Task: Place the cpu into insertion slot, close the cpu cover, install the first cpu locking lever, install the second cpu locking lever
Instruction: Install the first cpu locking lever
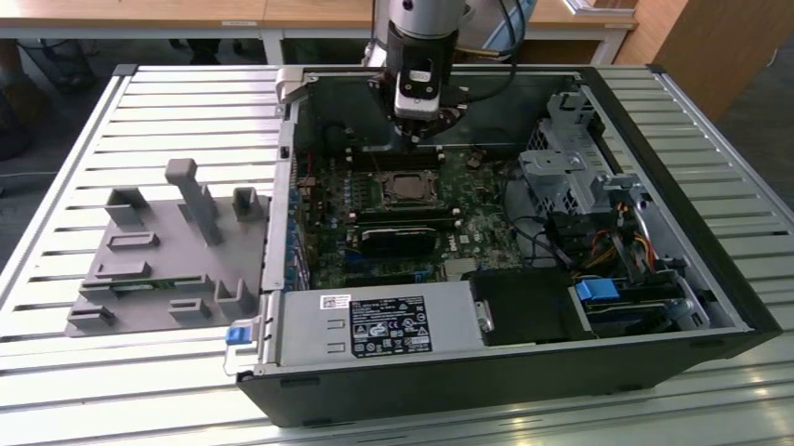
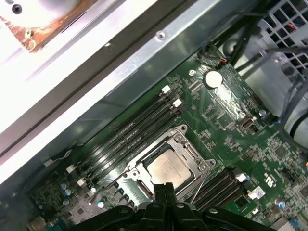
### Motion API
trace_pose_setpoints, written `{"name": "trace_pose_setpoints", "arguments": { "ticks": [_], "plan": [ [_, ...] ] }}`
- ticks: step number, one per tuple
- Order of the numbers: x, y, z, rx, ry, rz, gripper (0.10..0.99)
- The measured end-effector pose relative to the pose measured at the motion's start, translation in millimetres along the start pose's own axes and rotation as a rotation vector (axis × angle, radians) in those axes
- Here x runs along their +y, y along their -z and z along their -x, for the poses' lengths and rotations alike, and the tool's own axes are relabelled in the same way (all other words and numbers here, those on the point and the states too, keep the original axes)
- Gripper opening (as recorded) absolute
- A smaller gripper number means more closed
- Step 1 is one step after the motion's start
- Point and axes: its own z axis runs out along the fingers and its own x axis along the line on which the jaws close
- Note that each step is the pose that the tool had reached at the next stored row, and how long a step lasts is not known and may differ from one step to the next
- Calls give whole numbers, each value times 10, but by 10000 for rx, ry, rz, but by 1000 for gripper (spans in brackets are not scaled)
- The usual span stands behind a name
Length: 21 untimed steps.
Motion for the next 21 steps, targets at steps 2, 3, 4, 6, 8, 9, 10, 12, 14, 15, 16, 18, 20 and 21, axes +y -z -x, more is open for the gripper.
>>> {"name": "trace_pose_setpoints", "arguments": {
  "ticks": [2, 3, 4, 6, 8, 9, 10, 12, 14, 15, 16, 18, 20, 21],
  "plan": [
    [0, -1, 0, 4, 293, -5, 110],
    [0, -2, 0, 5, 425, -7, 110],
    [0, -2, 0, 7, 555, -10, 110],
    [0, -3, 0, 11, 827, -16, 110],
    [0, -4, 0, 15, 1073, -20, 110],
    [0, -4, 0, 17, 1193, -22, 110],
    [0, -4, 0, 19, 1318, -24, 110],
    [0, -4, 0, 25, 1580, -29, 110],
    [0, -5, 0, 30, 1865, -34, 110],
    [0, -5, 0, 32, 2016, -38, 110],
    [0, -6, 0, 34, 2154, -41, 110],
    [0, -6, 0, 38, 2435, -48, 110],
    [0, -7, 0, 42, 2737, -57, 110],
    [0, -7, 1, 44, 2892, -60, 110]
  ]
}}
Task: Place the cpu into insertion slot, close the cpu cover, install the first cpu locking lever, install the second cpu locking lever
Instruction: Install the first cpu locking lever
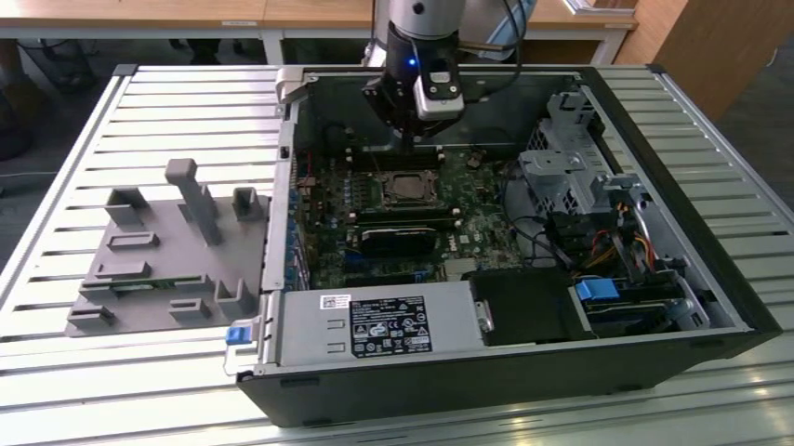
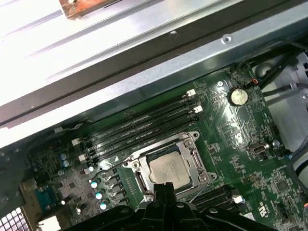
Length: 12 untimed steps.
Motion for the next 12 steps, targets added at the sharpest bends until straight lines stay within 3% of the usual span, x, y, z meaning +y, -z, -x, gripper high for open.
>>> {"name": "trace_pose_setpoints", "arguments": {
  "ticks": [5, 10, 12],
  "plan": [
    [0, -2, 0, 3, 686, 19, 110],
    [0, -3, 0, -44, 1122, 216, 110],
    [1, -4, 0, -47, 1368, 245, 110]
  ]
}}
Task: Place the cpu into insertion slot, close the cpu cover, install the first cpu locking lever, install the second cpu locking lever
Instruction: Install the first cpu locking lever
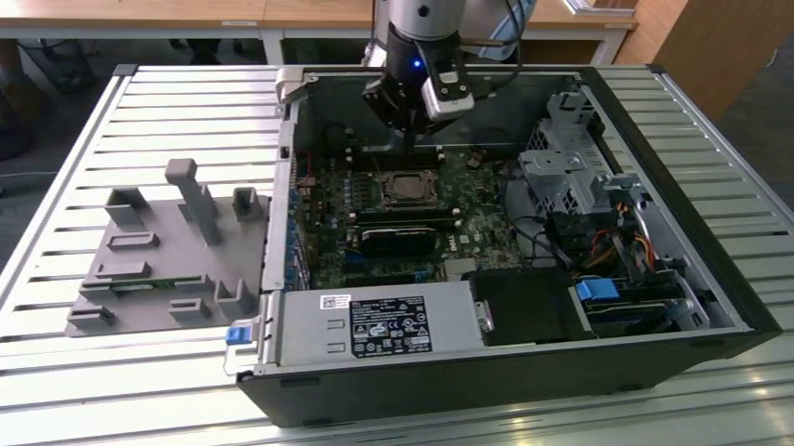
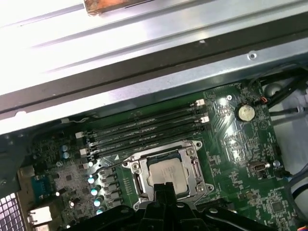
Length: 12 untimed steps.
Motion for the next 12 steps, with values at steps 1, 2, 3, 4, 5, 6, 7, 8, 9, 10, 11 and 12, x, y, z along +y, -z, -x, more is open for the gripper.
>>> {"name": "trace_pose_setpoints", "arguments": {
  "ticks": [1, 2, 3, 4, 5, 6, 7, 8, 9, 10, 11, 12],
  "plan": [
    [0, -1, 0, 3, 160, 3, 110],
    [-1, -1, 0, 8, 331, 2, 110],
    [-1, -1, 0, 13, 505, 0, 110],
    [-1, -1, 0, 19, 683, -4, 110],
    [-1, -2, 0, 26, 881, -7, 110],
    [-1, -3, 0, 32, 1059, -9, 110],
    [-1, -3, 0, 37, 1240, -12, 110],
    [-1, -4, 0, 43, 1418, -16, 110],
    [-1, -5, 0, 47, 1593, -19, 110],
    [-1, -6, 0, 51, 1752, -21, 110],
    [-1, -7, 0, 53, 1905, -23, 110],
    [-1, -7, 0, 47, 2040, -22, 110]
  ]
}}
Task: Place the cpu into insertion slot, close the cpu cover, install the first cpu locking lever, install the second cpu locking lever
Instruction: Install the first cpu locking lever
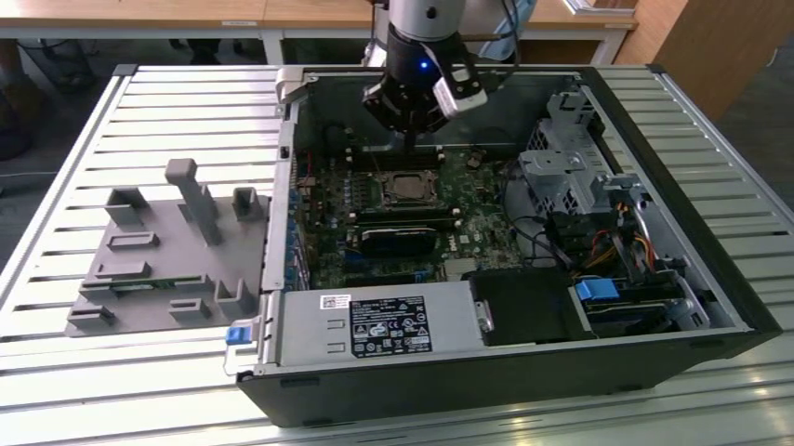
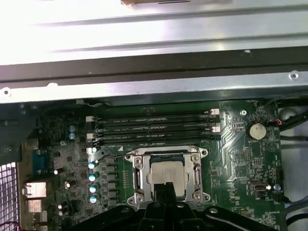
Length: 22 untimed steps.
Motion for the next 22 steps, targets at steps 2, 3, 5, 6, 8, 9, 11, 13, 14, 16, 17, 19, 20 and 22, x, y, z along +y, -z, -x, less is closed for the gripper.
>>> {"name": "trace_pose_setpoints", "arguments": {
  "ticks": [2, 3, 5, 6, 8, 9, 11, 13, 14, 16, 17, 19, 20, 22],
  "plan": [
    [0, -1, 0, -72, 157, 11, 110],
    [0, -2, 0, -131, 202, 23, 110],
    [0, -3, -1, -275, 272, 52, 110],
    [0, -4, -1, -315, 287, 66, 110],
    [0, -6, -2, -317, 293, 71, 110],
    [-1, -7, -8, -317, 292, 71, 110],
    [-3, -11, -37, -317, 293, 73, 110],
    [-6, -13, -81, -316, 292, 71, 110],
    [-8, -14, -104, -317, 292, 70, 110],
    [-10, -15, -142, -318, 292, 71, 110],
    [-12, -16, -164, -321, 292, 71, 110],
    [-15, -18, -209, -337, 294, 72, 110],
    [-16, -19, -232, -345, 295, 72, 110],
    [-20, -24, -285, -358, 293, 73, 110]
  ]
}}
